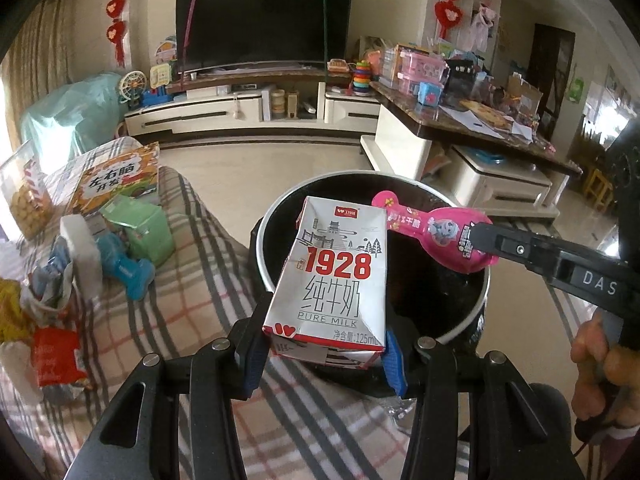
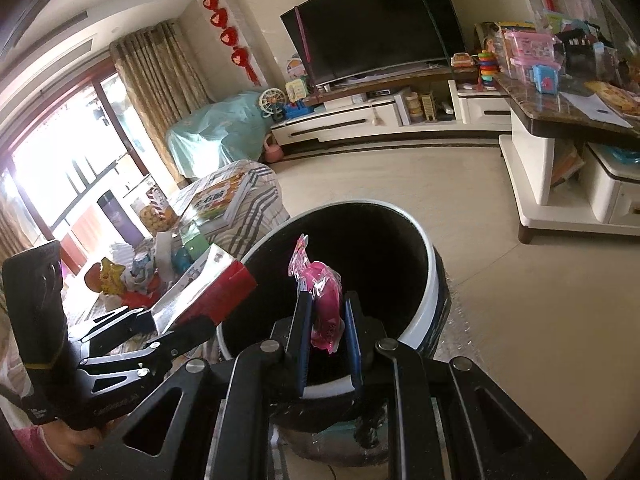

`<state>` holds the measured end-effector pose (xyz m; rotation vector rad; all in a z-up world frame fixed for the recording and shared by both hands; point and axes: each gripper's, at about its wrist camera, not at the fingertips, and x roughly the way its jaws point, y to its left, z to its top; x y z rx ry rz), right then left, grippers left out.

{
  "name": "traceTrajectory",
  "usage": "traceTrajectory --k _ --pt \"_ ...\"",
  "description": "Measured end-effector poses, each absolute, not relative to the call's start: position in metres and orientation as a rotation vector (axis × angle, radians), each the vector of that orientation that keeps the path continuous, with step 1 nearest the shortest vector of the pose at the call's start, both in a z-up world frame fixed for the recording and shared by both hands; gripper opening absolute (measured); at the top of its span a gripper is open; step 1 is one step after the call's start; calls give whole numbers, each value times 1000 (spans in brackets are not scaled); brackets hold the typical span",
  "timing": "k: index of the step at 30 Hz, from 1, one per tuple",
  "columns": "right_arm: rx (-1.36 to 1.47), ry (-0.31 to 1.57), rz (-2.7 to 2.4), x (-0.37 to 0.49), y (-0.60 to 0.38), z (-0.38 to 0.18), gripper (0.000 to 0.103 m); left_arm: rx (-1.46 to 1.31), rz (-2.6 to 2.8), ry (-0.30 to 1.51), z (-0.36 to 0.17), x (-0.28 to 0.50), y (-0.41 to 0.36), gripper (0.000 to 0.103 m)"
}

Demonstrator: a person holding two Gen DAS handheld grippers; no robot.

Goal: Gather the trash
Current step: 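Carry both items over the bin and open both tools to drop them, then grasp crumpled paper with left tool while right tool grasps red snack bag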

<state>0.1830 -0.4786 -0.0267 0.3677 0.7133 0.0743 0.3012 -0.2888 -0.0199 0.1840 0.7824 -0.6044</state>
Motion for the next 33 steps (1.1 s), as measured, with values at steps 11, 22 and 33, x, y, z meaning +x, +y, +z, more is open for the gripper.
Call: traceTrajectory --k 11,22,33 --pt "379 756 71 198 -484 -36 19 199 -611 790 -24 310 -307 48" --pt "409 729 52 188 -480 -29 49 138 -566 780 -21 293 -277 68" --pt "365 691 152 172 -406 -20 82 24 -448 771 -24 227 -186 71"
